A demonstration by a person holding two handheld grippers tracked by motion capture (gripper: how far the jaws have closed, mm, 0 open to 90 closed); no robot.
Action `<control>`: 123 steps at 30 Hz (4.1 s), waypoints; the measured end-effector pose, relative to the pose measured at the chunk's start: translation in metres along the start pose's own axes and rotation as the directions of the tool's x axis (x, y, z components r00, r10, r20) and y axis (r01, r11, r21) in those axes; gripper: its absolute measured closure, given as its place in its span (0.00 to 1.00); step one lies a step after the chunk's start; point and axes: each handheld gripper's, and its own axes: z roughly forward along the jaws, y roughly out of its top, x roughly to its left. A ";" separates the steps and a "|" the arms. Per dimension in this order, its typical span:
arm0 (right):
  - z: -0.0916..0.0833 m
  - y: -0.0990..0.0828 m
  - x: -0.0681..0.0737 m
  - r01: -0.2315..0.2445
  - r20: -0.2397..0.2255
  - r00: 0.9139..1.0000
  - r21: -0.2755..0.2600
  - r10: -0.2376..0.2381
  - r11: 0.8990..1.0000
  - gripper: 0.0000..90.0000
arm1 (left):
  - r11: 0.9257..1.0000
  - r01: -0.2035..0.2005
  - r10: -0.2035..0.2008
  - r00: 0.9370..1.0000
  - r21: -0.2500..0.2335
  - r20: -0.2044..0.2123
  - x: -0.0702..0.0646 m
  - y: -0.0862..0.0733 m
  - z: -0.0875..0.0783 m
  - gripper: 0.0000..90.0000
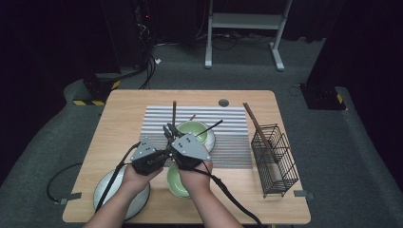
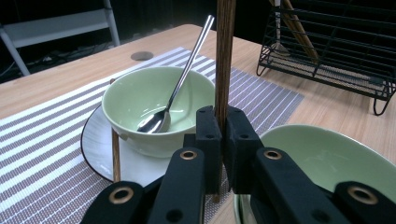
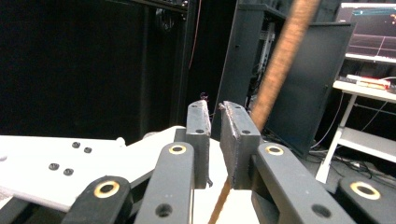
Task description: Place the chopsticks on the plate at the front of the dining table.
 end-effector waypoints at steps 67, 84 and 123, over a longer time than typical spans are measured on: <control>0.018 -0.033 -0.043 -0.025 0.135 0.991 0.096 0.012 0.995 0.86 | 0.994 0.057 -0.048 0.994 -0.090 0.095 0.003 -0.005 -0.021 0.94; -0.008 -0.021 -0.047 -0.013 0.125 0.992 0.072 0.004 0.997 0.80 | 0.998 0.050 -0.049 0.999 -0.049 0.023 0.013 -0.004 -0.020 0.94; -0.089 -0.120 -0.086 -0.082 0.241 0.970 0.283 0.012 0.956 0.60 | 0.995 0.083 -0.074 0.986 0.058 -0.147 0.052 -0.013 -0.030 0.94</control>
